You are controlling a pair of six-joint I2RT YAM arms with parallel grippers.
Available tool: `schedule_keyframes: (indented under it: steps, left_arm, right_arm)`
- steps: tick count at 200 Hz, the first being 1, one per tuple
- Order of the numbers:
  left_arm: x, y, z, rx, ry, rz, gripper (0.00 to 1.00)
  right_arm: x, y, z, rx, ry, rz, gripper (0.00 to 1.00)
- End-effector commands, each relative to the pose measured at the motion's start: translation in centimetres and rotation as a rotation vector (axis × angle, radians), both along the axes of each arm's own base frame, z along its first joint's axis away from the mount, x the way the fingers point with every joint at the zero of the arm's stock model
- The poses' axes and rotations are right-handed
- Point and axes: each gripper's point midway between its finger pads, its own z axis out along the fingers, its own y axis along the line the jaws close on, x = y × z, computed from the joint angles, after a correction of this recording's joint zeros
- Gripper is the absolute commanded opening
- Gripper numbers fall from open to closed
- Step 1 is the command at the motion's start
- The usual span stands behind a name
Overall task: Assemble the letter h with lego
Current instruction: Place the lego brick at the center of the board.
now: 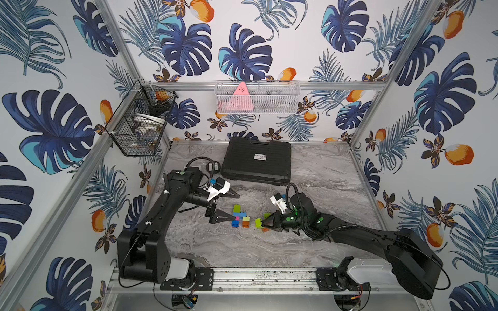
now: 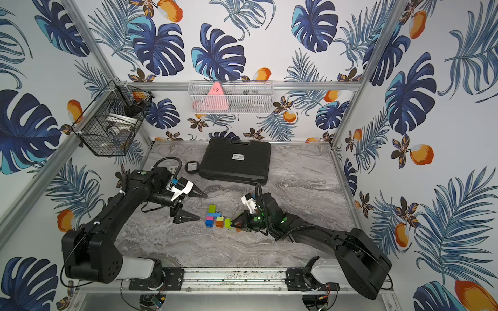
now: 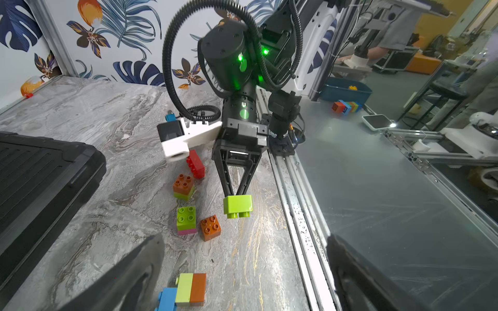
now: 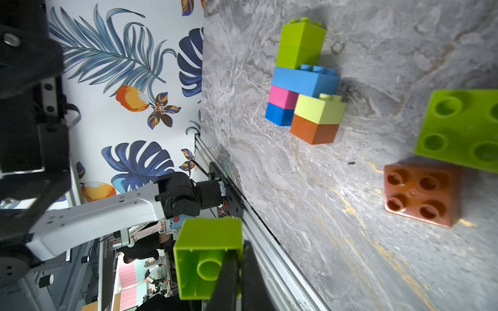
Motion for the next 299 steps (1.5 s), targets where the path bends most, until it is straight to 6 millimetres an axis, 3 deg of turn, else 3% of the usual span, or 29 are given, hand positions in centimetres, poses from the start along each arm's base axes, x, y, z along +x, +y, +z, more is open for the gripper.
schedule_keyframes:
  steps: [1, 53, 84, 112, 142, 196, 218, 234, 245, 271, 299]
  left_arm:
    - [4.3, -0.4, -1.8, 0.167, -0.024, 0.204, 0.99]
    - [3.1, -2.7, -1.7, 0.157, -0.019, 0.096, 0.99]
    - [3.9, -3.7, -2.4, 0.188, -0.045, 0.106, 0.99]
    - [2.8, -5.5, -2.9, 0.188, -0.036, 0.048, 0.93]
    - [2.0, -7.1, -4.0, 0.211, -0.033, 0.016, 0.78]
    - [1.7, -7.5, -3.9, 0.212, -0.023, 0.002, 0.35]
    - [1.6, -7.6, -3.9, 0.217, -0.020, 0.003, 0.31]
    - [1.8, -7.5, -4.1, 0.226, -0.019, 0.009, 0.21]
    - [1.9, -7.4, -4.2, 0.233, -0.013, 0.014, 0.13]
    - [2.4, -7.5, -4.5, 0.260, -0.006, 0.041, 0.12]
    - [2.7, -7.3, -6.8, 0.366, -0.012, 0.063, 0.15]
  right_arm:
    - [0.6, 0.3, 1.3, 0.035, -0.016, -0.028, 0.00]
    - [1.2, 1.9, 3.8, 0.179, 0.003, -0.022, 0.00]
    - [1.1, 2.6, 5.3, 0.246, 0.008, -0.007, 0.00]
    - [1.2, 2.8, 5.8, 0.277, 0.014, -0.014, 0.00]
    - [1.2, 2.7, 6.1, 0.304, 0.019, -0.024, 0.00]
    - [1.2, 2.3, 6.1, 0.307, 0.021, -0.045, 0.00]
    - [1.3, 2.2, 5.7, 0.305, 0.033, -0.055, 0.00]
    - [1.2, 2.2, 5.6, 0.316, 0.039, -0.057, 0.00]
    - [1.2, 2.2, 5.7, 0.326, 0.039, -0.059, 0.07]
    - [1.0, 1.5, 5.0, 0.299, 0.044, -0.079, 0.51]
    - [1.8, -2.4, 1.4, 0.094, 0.051, -0.239, 0.63]
